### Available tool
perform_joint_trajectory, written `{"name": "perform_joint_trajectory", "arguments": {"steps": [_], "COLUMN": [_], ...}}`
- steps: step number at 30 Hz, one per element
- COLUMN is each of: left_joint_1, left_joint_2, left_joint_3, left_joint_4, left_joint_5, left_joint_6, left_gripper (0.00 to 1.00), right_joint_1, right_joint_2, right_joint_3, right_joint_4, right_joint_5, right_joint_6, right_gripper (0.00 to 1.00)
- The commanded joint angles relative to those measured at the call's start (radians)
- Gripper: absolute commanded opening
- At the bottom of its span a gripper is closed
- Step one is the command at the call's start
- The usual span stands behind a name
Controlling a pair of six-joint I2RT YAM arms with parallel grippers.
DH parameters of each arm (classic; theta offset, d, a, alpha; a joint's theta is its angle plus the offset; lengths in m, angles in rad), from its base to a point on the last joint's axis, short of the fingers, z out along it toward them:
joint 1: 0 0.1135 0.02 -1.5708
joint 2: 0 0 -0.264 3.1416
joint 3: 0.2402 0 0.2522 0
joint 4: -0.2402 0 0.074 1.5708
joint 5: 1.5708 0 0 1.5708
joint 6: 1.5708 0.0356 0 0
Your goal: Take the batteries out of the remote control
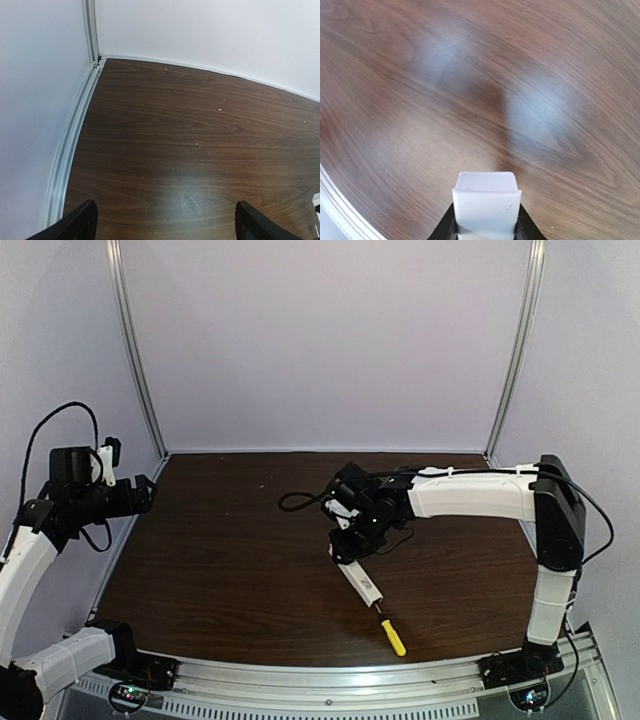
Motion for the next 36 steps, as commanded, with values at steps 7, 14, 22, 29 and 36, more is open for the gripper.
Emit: {"name": "perform_joint_trajectory", "arguments": {"steps": [7, 14, 22, 29, 36], "left_joint_1": [0.007, 0.007, 0.007, 0.007, 0.007], "left_joint_2": [-0.006, -0.012, -0.001, 0.006, 0.004], "left_joint_3": [-0.039, -0.043, -0.041, -0.04, -0.039], "left_joint_4": [0.059, 0.058, 0.059, 0.057, 0.056], "left_joint_5": [0.11, 0.112, 0.113, 0.109, 0.106], "left_joint_6": [0.035, 0.043, 0.046, 0.047, 0.049], "left_gripper": [0.97, 0.97, 0.97, 0.97, 0.97], "right_joint_1": [0.163, 0.196, 0.215, 0.226, 0.233], "right_joint_2": [0.257, 0.346, 0.351, 0.348, 0.226], "right_joint_3": [0.258, 0.333, 0.32, 0.286, 0.15], "right_joint_4": [-0.04, -0.059, -0.052, -0.029, 0.131], "right_joint_5": [0.061, 0.099, 0.131, 0.184, 0.213], "right_joint_6": [0.009, 0.01, -0.007, -0.014, -0.025], "right_gripper": [0.17, 0.22, 0.39, 0.51, 0.66]}}
